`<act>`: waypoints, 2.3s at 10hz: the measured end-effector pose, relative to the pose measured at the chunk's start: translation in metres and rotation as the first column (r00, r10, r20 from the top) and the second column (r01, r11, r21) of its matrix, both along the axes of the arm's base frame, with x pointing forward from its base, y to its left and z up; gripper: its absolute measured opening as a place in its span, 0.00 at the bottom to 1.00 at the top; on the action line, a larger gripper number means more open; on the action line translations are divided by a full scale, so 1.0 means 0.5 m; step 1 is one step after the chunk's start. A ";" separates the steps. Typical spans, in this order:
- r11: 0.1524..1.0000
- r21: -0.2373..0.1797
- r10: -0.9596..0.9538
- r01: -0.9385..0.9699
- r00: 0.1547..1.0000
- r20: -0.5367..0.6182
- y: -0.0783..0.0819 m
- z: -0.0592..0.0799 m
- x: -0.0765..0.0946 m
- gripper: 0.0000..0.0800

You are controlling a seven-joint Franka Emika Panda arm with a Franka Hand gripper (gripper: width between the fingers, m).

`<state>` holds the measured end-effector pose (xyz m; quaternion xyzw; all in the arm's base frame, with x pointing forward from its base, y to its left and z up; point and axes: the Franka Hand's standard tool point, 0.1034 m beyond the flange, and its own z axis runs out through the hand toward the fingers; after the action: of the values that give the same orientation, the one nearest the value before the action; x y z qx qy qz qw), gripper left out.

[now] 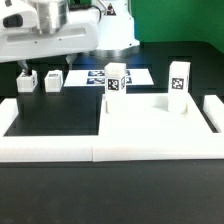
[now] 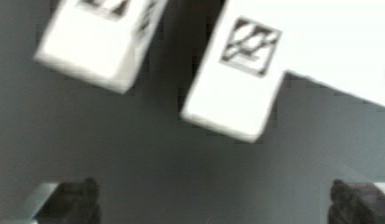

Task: Assemble square table

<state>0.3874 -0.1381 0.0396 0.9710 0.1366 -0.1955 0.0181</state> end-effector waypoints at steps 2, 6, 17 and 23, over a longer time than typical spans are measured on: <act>0.993 -0.024 -0.116 0.117 0.993 0.016 0.014 0.000 0.006 0.81; 0.968 -0.058 -0.249 0.245 0.965 -0.078 0.001 -0.010 -0.024 0.81; 0.980 -0.072 -0.200 0.187 0.894 -0.402 0.010 -0.010 -0.041 0.81; 0.992 -0.017 -0.122 0.129 0.880 -0.459 0.004 -0.053 -0.072 0.81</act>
Offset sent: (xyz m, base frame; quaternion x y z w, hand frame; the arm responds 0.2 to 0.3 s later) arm 0.0000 0.0000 0.0000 0.0000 0.0000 0.1296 0.9916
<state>0.3517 -0.1360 0.0131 0.9042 0.0753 -0.4191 -0.0341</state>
